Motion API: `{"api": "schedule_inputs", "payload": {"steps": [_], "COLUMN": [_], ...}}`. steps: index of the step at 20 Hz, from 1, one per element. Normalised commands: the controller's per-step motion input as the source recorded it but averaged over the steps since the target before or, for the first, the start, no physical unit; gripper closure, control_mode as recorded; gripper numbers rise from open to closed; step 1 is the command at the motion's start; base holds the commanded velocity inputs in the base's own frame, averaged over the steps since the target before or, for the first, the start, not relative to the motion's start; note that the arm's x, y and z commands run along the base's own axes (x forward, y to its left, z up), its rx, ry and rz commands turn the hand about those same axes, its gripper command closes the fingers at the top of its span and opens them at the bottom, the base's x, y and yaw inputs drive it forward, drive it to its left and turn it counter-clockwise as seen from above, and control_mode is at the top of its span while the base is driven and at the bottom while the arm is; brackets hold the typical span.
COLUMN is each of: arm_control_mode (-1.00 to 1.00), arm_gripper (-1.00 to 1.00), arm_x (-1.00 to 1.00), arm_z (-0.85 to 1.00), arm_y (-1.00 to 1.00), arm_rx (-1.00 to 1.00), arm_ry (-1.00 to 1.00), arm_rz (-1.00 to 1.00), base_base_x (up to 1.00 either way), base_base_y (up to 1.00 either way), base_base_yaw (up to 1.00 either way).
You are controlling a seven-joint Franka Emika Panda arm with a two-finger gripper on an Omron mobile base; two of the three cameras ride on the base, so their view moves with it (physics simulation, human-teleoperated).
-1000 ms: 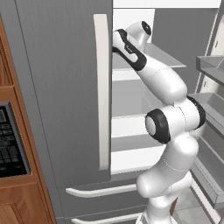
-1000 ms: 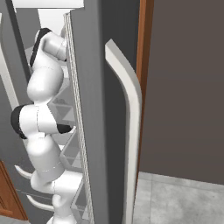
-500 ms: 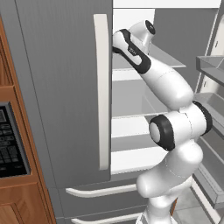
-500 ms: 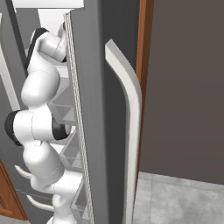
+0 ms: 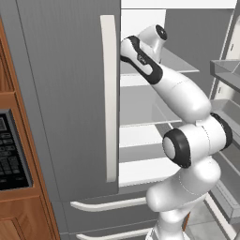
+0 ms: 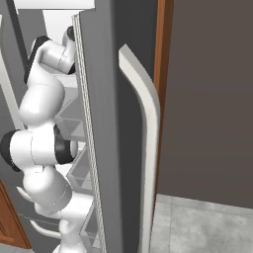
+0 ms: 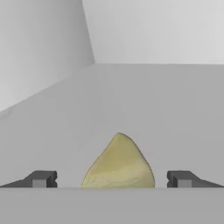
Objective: Retrieve the sausage and cheese from the fridge and place them on the cutting board on the counter.
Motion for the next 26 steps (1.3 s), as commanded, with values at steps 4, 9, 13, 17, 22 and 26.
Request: {"api": "schedule_inputs", "payload": {"steps": [4,9,13,17,22,26], "arm_control_mode": [-1.0,-1.0,-1.0,-1.0,-1.0,-1.0], "arm_gripper": [-1.0,-1.0,-1.0,-1.0,-1.0,1.0], "arm_x": [0.02,0.03,0.13,0.26,0.23,0.06], "arm_z": [-0.03,-0.12,-0.23,-0.11,-0.09,-0.07], "arm_y": [-0.01,0.0,0.0,0.0,0.0,0.01], "arm_rx": [-0.09,-0.06,-0.03,0.0,0.0,0.0], "arm_ry": [0.0,0.0,0.0,0.0,0.0,0.0], "arm_rz": [0.0,0.0,0.0,0.0,0.0,0.0], "base_base_x": [0.0,0.0,0.0,0.0,0.0,0.0], "base_base_y": [0.0,0.0,0.0,0.0,0.0,0.0], "base_base_yaw": [0.0,0.0,0.0,0.0,0.0,0.0]}}
